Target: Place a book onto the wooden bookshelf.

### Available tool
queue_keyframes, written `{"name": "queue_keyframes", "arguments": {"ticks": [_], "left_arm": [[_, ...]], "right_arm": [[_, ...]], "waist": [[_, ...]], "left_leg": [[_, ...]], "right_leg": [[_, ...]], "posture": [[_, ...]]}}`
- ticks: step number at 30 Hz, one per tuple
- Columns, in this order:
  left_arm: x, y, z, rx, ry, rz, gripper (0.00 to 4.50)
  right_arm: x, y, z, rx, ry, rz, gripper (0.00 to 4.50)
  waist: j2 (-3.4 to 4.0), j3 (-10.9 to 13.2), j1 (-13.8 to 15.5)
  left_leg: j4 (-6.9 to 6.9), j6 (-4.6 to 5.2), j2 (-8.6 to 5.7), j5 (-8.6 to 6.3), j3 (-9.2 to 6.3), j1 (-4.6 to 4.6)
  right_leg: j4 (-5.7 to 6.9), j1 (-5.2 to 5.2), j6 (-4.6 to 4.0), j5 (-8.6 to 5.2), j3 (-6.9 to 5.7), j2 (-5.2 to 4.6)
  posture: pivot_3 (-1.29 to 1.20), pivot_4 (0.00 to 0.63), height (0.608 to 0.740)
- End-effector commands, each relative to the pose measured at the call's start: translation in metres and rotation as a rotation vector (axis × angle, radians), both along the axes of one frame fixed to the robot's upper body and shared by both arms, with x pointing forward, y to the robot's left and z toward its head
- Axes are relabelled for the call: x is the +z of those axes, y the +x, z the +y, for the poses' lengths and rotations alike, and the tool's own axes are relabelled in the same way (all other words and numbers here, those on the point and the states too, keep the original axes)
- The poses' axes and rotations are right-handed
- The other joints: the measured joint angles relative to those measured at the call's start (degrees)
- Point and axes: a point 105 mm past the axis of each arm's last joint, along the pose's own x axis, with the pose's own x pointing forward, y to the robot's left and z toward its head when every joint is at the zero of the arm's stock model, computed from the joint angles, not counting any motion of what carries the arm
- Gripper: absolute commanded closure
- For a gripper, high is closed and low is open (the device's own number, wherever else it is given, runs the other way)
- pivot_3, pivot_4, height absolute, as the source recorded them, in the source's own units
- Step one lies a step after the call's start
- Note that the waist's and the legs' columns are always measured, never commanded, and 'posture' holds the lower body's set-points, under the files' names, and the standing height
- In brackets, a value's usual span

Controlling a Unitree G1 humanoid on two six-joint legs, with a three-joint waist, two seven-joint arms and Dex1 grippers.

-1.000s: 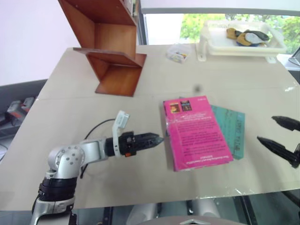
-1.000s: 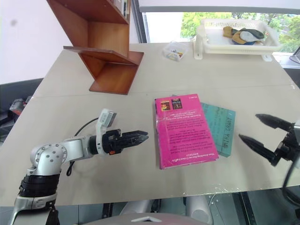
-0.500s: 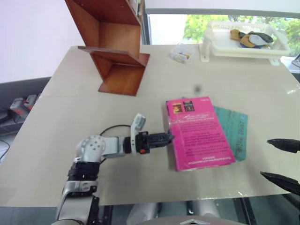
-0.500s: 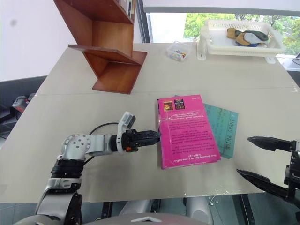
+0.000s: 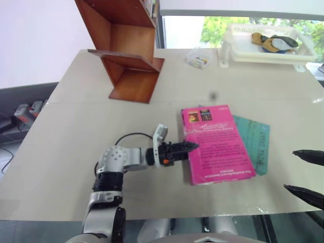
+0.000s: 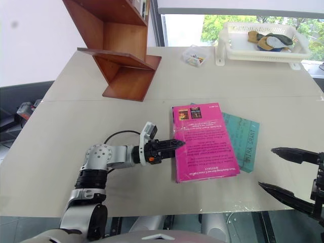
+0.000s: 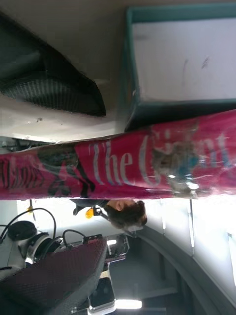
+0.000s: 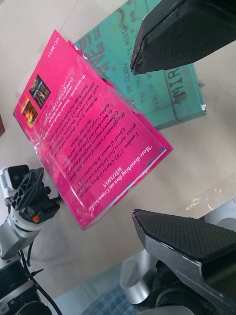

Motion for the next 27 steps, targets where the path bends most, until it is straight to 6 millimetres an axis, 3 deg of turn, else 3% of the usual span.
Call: {"name": "queue_keyframes", "arguments": {"ticks": [1, 6, 8, 15, 20, 27], "left_arm": [[0.007, -0.011, -0.005, -0.065, -0.064, 0.03, 1.51], [0.012, -0.012, -0.003, -0.064, -0.063, 0.025, 3.66], [0.019, -0.014, -0.001, -0.075, -0.094, 0.01, 4.23], [0.03, -0.01, 0.008, -0.032, -0.053, -0.078, 4.26], [0.064, 0.004, 0.023, 0.039, -0.031, -0.263, 4.26], [0.122, 0.042, 0.04, 0.151, 0.166, -0.771, 4.26]], "right_arm": [[0.007, 0.001, -0.001, -0.004, -0.015, -0.036, 0.0], [0.005, 0.004, -0.001, 0.002, -0.012, -0.037, 0.0], [0.005, 0.005, -0.001, 0.004, -0.011, -0.039, 0.0], [0.005, 0.008, -0.002, 0.015, -0.001, -0.048, 0.0], [0.011, 0.012, -0.006, 0.02, 0.045, -0.075, 0.0], [0.032, 0.024, -0.016, 0.052, 0.247, -0.132, 0.0]], "waist": [[-0.01, 0.0, 0.0], [-0.03, 0.0, 0.0], [-0.05, 0.0, 0.0], [-0.14, 0.1, 0.0], [-0.29, 0.2, -0.1], [-0.37, 0.3, -0.3]], "left_leg": [[0.0, 0.0, 0.0, 0.0, 0.0, 0.0], [0.0, 0.0, 0.0, 0.0, 0.0, -0.01], [0.0, -0.01, 0.0, 0.0, 0.0, -0.01], [0.0, -0.01, 0.01, 0.0, -0.02, -0.04], [0.0, -0.03, 0.03, 0.0, -0.05, -0.07], [-0.02, -0.05, 0.0, 0.01, -0.04, -0.07]], "right_leg": [[0.0, 0.0, 0.0, 0.0, 0.0, 0.0], [0.0, -0.01, 0.0, 0.0, -0.02, 0.01], [-0.01, -0.01, 0.0, 0.0, -0.01, 0.01], [-0.02, -0.03, 0.0, 0.0, 0.01, 0.0], [-0.02, -0.05, -0.01, 0.0, 0.01, 0.01], [-0.08, -0.04, -0.02, 0.01, -0.11, 0.01]], "posture": [[0.0, 0.15, 0.74], [0.0, 0.15, 0.74], [0.0, 0.15, 0.74], [0.0, 0.15, 0.74], [0.0, 0.15, 0.74], [0.0, 0.15, 0.74]]}}
